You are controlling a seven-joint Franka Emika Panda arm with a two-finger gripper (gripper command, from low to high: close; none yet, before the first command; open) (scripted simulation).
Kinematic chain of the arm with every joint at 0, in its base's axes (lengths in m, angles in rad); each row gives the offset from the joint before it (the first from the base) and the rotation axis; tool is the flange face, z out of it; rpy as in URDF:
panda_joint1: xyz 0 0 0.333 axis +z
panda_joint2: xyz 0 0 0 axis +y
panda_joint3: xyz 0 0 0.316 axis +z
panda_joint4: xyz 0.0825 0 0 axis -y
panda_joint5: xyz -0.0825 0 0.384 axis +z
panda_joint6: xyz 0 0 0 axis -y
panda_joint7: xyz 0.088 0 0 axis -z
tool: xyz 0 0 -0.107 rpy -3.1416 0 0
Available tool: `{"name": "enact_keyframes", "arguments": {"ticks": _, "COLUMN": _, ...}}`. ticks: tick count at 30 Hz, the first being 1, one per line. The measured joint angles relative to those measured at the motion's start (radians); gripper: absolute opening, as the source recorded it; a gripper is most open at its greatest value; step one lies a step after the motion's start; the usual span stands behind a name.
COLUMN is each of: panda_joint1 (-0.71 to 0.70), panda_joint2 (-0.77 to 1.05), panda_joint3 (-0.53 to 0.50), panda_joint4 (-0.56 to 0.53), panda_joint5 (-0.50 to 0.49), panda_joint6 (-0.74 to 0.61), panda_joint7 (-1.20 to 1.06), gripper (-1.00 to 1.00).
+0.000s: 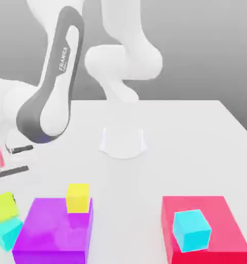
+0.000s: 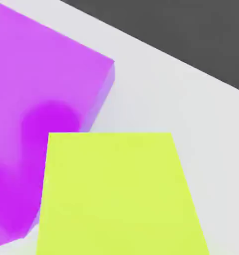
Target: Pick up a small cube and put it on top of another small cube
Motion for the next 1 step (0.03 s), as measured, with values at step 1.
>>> {"name": "enact_keyframes", "arguments": {"ticks": 1, "panda_joint1": 0.0, "panda_joint2": 0.0, "panda_joint3": 0.0, "panda_joint4": 0.0, "panda_joint5": 0.0, "panda_joint6": 0.0, "panda_joint7": 0.0, "gripper": 1.0}}
